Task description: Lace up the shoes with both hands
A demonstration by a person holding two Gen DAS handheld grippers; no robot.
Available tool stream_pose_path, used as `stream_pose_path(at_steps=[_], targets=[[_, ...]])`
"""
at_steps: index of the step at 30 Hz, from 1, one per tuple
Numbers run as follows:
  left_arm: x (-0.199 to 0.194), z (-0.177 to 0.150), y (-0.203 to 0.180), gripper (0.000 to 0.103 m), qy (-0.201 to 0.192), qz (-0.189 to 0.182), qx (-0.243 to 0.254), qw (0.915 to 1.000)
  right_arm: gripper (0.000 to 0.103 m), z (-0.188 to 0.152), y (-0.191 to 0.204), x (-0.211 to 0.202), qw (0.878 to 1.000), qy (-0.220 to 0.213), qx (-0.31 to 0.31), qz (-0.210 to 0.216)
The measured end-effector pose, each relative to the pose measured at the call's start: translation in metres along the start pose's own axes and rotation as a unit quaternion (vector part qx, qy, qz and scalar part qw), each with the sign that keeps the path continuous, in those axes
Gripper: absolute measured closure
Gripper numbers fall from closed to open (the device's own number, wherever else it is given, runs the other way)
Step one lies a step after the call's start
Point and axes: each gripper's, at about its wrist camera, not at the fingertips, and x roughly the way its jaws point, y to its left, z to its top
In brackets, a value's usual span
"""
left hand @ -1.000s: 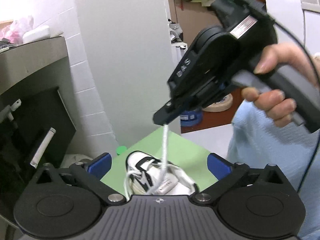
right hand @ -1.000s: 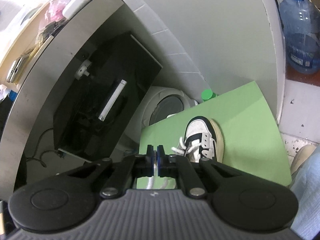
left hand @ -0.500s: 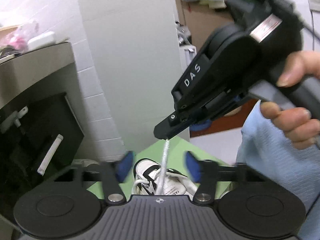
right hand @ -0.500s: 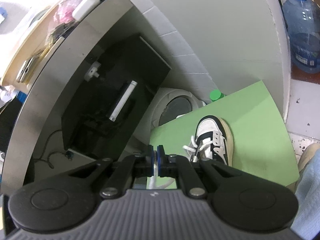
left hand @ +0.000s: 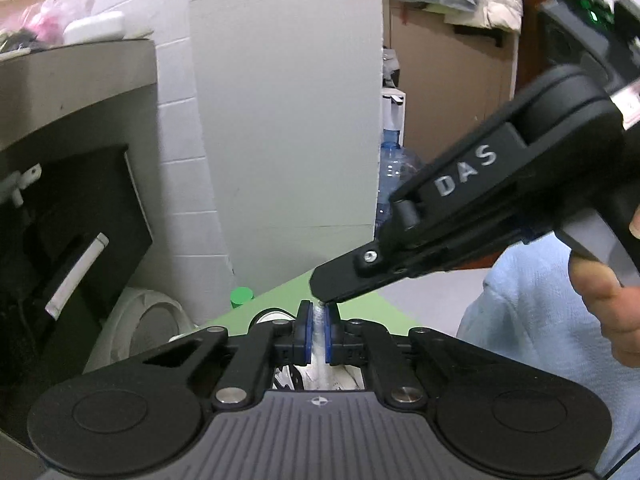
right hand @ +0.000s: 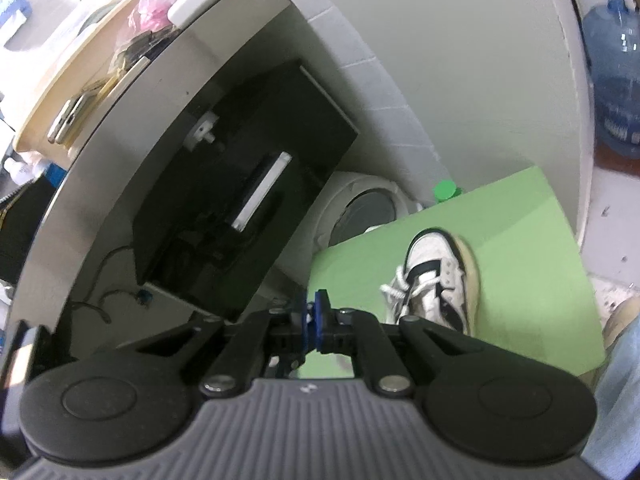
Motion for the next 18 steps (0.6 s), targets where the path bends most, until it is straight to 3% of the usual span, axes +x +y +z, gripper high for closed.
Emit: stream_pose_path(at_steps=[5,9,13,14,15,16,18], targets=[[0.0,0.0,-0.001,0.098,0.002,0.003,0.011,0.9999,0.093,0.007,-0.012,-0.005,0.999,-0.015,0.032,0.015],[0.005,0.002,-0.005,0.098,0.01,0.003,0.031,0.9995,0.078,0.007,-0.007,-0.003,1.0,-0.012,0.015,0.022],[0.009,0.001,-0.012,0.098,0.015,0.003,0.056,0.9983,0.076,0.007,-0.006,0.005,1.0,-0.004,0.008,0.007],[0.009,0.0,-0.013,0.098,0.017,0.003,0.061,0.998,0.078,0.007,-0.007,0.008,1.0,-0.001,0.007,-0.001],[0.01,0.0,-0.015,0.098,0.019,0.003,0.067,0.9976,0.093,0.006,-0.008,0.01,1.0,0.001,0.005,-0.008],[0.011,0.0,-0.015,0.096,0.022,0.003,0.068,0.9974,0.1,0.006,-0.01,0.011,1.0,0.003,0.007,-0.012],[0.012,-0.001,-0.017,0.09,0.022,0.006,0.072,0.9971,0.1,0.004,-0.013,0.012,1.0,0.003,0.014,-0.014]])
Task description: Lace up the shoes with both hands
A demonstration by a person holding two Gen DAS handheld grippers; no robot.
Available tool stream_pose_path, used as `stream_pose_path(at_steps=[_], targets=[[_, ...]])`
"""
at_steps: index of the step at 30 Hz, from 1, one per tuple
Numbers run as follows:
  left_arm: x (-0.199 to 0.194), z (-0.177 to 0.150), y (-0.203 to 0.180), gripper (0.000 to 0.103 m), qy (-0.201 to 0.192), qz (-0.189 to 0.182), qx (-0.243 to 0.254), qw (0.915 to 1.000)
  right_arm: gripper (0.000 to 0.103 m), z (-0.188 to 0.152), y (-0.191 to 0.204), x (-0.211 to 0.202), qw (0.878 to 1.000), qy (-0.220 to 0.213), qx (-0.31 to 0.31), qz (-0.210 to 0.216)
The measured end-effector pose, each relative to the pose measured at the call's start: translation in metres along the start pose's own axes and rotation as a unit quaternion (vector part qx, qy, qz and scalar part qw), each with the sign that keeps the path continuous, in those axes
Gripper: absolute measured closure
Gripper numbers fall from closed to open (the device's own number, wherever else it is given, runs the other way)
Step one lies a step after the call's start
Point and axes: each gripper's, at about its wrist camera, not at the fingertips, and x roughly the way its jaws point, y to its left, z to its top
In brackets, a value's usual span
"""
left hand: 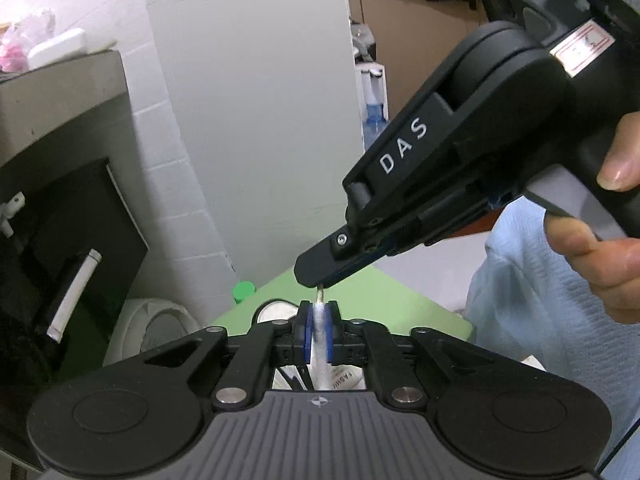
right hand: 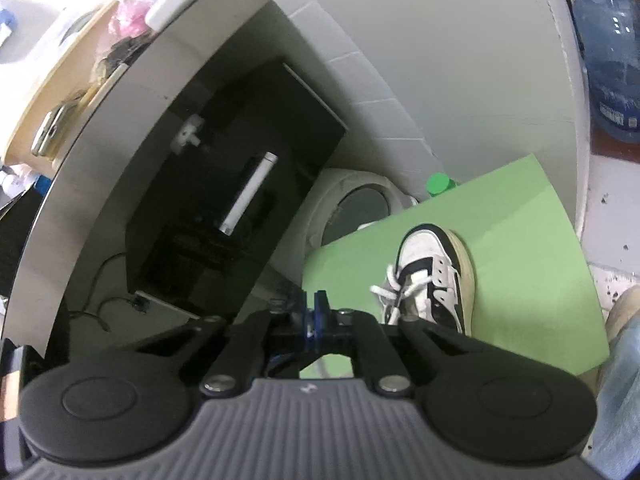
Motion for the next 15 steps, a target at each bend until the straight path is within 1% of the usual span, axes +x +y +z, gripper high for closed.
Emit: stream_pose_path(at_steps=[2,3,4,5,6,7,13,15], targets=[[-0.003,0.0,-0.003,0.066,-0.013,0.009,0.008,0.9998,0.1,-0.001,-0.002,0.0,1.0,-0.002,0.005,-0.002],[-0.005,0.0,-0.004,0.066,-0.022,0.015,0.016,0.9995,0.1,-0.001,-0.003,0.0,1.0,-0.003,0.007,-0.003],[-0.006,0.0,-0.005,0.068,-0.027,0.019,0.024,0.9992,0.1,-0.001,-0.004,0.0,1.0,-0.004,0.009,-0.003],[-0.006,0.0,-0.006,0.082,-0.027,0.022,0.03,0.999,0.1,-0.001,-0.005,0.0,1.0,-0.004,0.009,-0.001],[-0.004,0.0,-0.006,0.092,-0.022,0.019,0.031,0.9991,0.1,-0.001,-0.006,0.0,1.0,-0.005,0.01,0.001],[-0.002,-0.001,-0.004,0.098,-0.017,0.009,0.028,0.9994,0.1,-0.001,-0.006,0.0,1.0,-0.006,0.011,0.003],[0.005,-0.003,0.003,0.098,-0.01,-0.007,0.007,0.9999,0.099,-0.001,-0.012,0.003,1.0,-0.004,0.02,0.009],[0.008,-0.005,0.009,0.098,-0.004,-0.005,-0.006,1.0,0.098,0.001,-0.017,0.002,1.0,-0.007,0.024,0.011]])
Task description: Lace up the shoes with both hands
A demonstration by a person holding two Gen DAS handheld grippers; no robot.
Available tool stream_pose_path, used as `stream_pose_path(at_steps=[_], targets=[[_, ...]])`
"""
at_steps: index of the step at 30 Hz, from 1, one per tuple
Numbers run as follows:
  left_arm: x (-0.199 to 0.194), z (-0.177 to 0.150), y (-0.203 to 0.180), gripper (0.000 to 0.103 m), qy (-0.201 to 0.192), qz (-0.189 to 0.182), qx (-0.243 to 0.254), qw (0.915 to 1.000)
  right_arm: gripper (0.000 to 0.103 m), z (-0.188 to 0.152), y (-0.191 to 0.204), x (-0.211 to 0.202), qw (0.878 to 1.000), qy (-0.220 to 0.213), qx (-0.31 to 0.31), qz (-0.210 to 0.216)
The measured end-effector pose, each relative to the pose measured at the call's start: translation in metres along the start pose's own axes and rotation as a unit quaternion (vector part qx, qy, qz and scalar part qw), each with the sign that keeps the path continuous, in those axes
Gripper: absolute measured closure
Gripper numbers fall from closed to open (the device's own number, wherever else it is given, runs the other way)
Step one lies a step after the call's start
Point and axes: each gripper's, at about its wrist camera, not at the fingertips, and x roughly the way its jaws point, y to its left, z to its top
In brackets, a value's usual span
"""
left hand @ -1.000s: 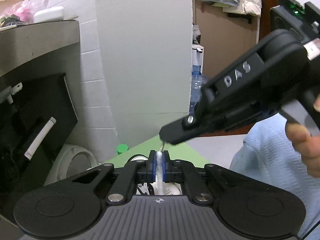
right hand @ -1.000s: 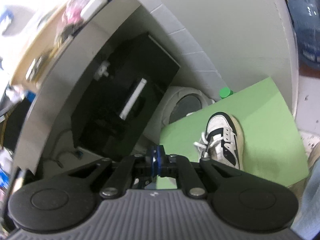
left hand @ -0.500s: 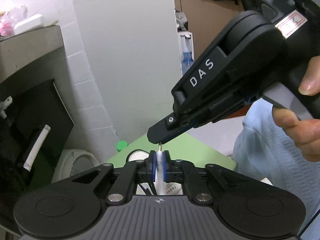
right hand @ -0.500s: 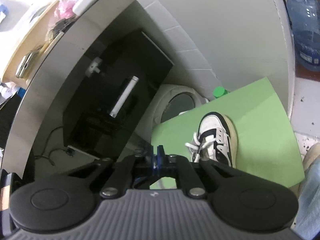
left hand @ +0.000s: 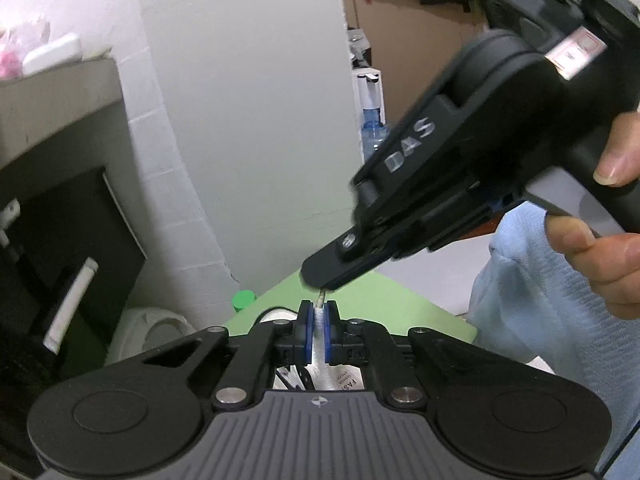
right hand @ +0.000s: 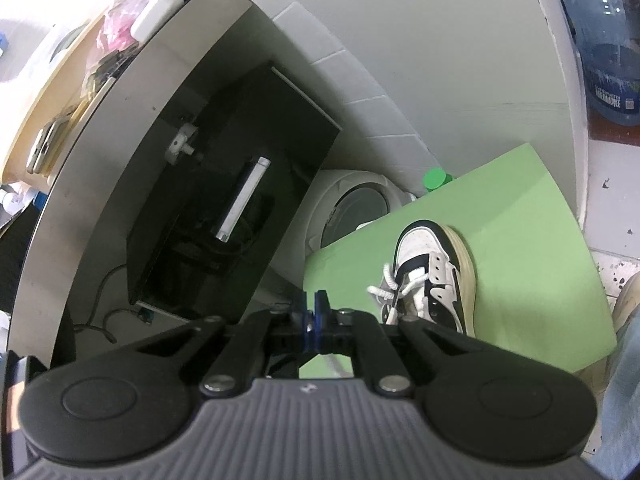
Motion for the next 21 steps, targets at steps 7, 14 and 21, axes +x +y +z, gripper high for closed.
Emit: stream_pose_path(at_steps=[7,14,21], targets=[[0.02,-0.001,0.032,0.098,0.024,0.008,-0.024,0.9994,0.094,0.005,-0.011,0.006,0.99,0.002,-0.114,-0.08],[0.048,-0.003,0.064,0.098,0.046,-0.003,-0.052,0.9976,0.095,-0.04,0.007,0.067,0.925,0.071,-0.351,-0.128],[0.074,0.0,0.065,0.098,0.064,-0.045,-0.028,0.9965,0.09,-0.05,0.003,0.101,0.889,0.088,-0.413,-0.178]])
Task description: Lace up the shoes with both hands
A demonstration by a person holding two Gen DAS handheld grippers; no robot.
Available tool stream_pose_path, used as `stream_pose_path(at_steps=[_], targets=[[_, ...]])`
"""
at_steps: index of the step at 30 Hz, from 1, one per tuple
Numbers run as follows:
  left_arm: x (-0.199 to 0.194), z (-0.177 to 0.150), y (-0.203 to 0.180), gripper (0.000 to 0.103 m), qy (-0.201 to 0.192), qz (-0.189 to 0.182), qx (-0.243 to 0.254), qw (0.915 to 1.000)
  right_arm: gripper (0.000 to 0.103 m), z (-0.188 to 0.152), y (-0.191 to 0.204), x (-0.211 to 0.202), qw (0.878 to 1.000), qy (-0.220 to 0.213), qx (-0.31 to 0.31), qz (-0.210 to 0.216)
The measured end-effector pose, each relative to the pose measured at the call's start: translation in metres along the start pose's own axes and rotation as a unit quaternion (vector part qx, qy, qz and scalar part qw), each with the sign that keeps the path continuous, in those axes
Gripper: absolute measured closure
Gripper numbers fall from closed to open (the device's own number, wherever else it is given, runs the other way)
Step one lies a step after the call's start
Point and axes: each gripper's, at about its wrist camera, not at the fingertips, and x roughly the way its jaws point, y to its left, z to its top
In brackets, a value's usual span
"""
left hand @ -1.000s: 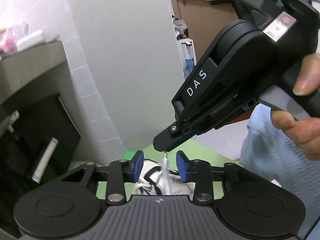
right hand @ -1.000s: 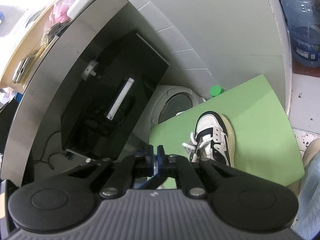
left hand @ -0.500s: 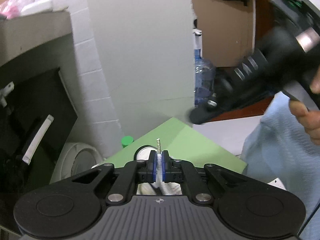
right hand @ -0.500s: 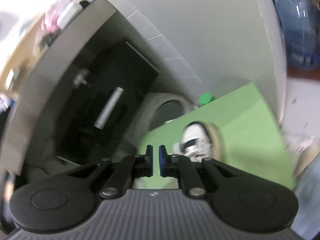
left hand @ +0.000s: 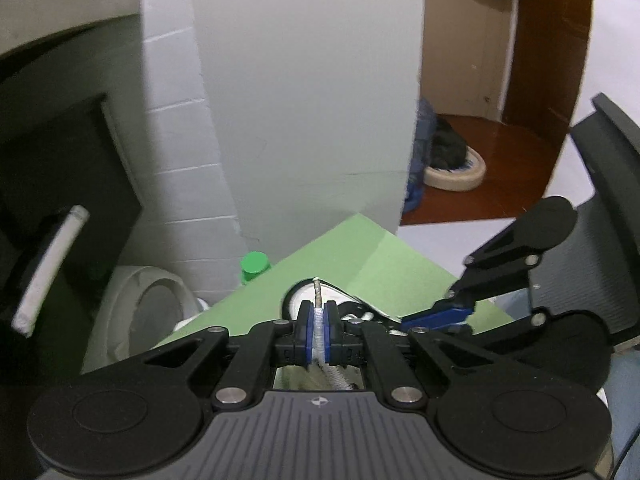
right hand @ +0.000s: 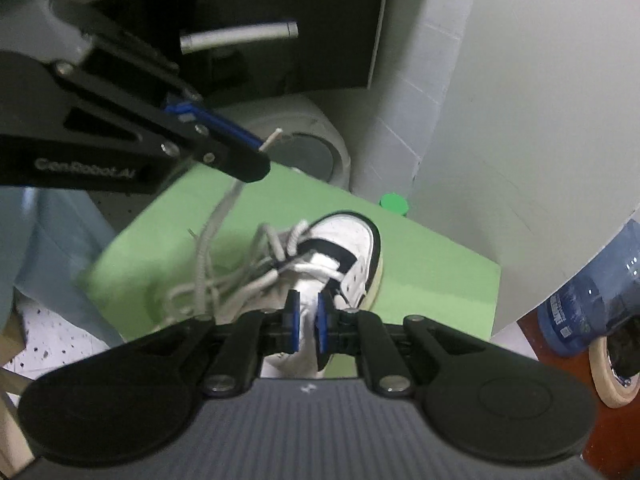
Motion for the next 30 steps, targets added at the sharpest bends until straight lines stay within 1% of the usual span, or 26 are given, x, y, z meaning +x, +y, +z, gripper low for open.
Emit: stream_pose_path(at_steps=[1,3,4,6,8,10,11,13,15,17,19,21,24,27,30], targets=[[0.005,0.0,-0.002,0.098,0.005,-0.008,0.008,0.9999,0.085,0.0,-0.001,0.002,1.0,0.003,0.002,0.0],[0.014,0.001,-0.007,0.098,0.014,-0.022,0.027,0.9993,0.081,-0.002,-0.001,0.006,1.0,0.014,0.003,-0.007],[0.02,0.001,-0.01,0.098,0.021,-0.029,0.039,0.9986,0.079,-0.002,-0.001,0.008,1.0,0.017,0.001,-0.011],[0.03,0.001,-0.016,0.098,0.032,-0.04,0.065,0.9966,0.079,-0.003,0.0,0.012,1.0,0.02,-0.002,-0.017],[0.039,-0.001,-0.021,0.098,0.044,-0.047,0.088,0.994,0.08,-0.004,0.001,0.014,0.999,0.022,-0.006,-0.023],[0.046,-0.003,-0.025,0.098,0.057,-0.055,0.102,0.9916,0.087,-0.005,0.001,0.013,0.999,0.025,-0.004,-0.033],[0.049,-0.005,-0.026,0.098,0.063,-0.057,0.108,0.9905,0.088,-0.006,0.0,0.013,0.999,0.027,-0.003,-0.037],[0.055,-0.007,-0.028,0.098,0.072,-0.06,0.118,0.9885,0.091,-0.006,-0.007,0.011,0.999,0.027,0.029,-0.033],[0.061,-0.006,-0.029,0.098,0.078,-0.058,0.125,0.9873,0.093,-0.006,-0.02,0.01,0.996,0.028,0.077,-0.015],[0.069,-0.004,-0.03,0.098,0.089,-0.061,0.132,0.9854,0.093,-0.007,-0.034,0.008,0.992,0.029,0.126,0.005],[0.074,-0.007,-0.037,0.098,0.096,-0.059,0.16,0.9807,0.093,-0.008,-0.045,0.009,0.986,0.03,0.163,0.021],[0.077,-0.01,-0.042,0.098,0.097,-0.056,0.178,0.9777,0.093,-0.01,-0.053,0.009,0.981,0.03,0.189,0.032],[0.081,-0.014,-0.044,0.098,0.094,-0.053,0.185,0.9768,0.093,-0.011,-0.057,0.009,0.978,0.029,0.202,0.038],[0.081,-0.018,-0.05,0.098,0.081,-0.044,0.212,0.9728,0.093,-0.011,-0.057,0.007,0.977,0.028,0.207,0.042],[0.077,-0.022,-0.052,0.098,0.056,-0.035,0.229,0.9711,0.093,-0.012,-0.058,0.01,0.977,0.026,0.207,0.044]])
